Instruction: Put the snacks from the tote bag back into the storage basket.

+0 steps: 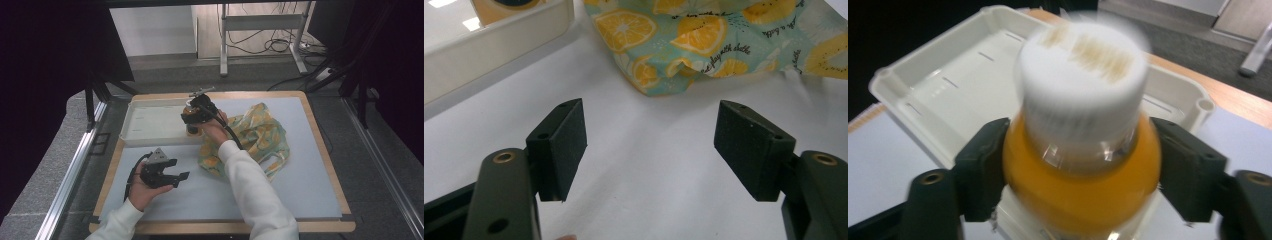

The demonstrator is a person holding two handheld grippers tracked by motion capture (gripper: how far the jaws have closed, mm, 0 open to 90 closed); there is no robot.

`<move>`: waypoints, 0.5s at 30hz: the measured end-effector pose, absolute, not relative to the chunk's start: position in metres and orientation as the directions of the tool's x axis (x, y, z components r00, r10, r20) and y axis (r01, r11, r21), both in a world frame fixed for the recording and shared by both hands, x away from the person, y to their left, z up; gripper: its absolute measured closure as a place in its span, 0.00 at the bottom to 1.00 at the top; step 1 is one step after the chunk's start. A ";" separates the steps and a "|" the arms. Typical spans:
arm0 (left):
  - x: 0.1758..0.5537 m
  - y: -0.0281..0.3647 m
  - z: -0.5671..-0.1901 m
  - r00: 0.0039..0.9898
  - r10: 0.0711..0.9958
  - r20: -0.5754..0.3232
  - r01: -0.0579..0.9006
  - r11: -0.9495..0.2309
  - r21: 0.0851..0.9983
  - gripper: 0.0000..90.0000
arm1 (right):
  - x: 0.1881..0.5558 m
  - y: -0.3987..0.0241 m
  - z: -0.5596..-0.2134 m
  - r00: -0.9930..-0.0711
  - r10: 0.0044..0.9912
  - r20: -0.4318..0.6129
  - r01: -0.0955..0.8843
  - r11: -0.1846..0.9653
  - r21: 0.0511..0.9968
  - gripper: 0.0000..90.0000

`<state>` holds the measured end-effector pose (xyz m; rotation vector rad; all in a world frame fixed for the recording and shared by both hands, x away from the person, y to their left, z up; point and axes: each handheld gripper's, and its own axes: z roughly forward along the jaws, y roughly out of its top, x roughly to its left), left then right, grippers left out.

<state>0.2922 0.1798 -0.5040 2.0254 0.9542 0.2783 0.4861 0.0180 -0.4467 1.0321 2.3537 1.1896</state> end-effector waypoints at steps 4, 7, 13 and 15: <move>0.292 0.180 -0.504 0.682 0.716 -0.148 0.525 -0.338 0.781 0.32 | 0.481 0.017 -0.439 -0.693 0.719 0.059 0.461 0.379 0.802 0.17; 0.292 0.182 -0.504 0.681 0.718 -0.145 0.526 -0.341 0.779 0.32 | 0.475 0.013 -0.431 -0.694 0.717 0.066 0.453 0.364 0.814 0.16; 0.289 0.186 -0.507 0.668 0.727 -0.155 0.540 -0.331 0.774 0.32 | 0.461 0.000 -0.411 -0.706 0.702 0.094 0.437 0.327 0.838 0.16; 0.286 0.188 -0.508 0.663 0.732 -0.156 0.544 -0.329 0.772 0.32 | 0.454 -0.004 -0.404 -0.713 0.695 0.090 0.429 0.331 0.841 0.16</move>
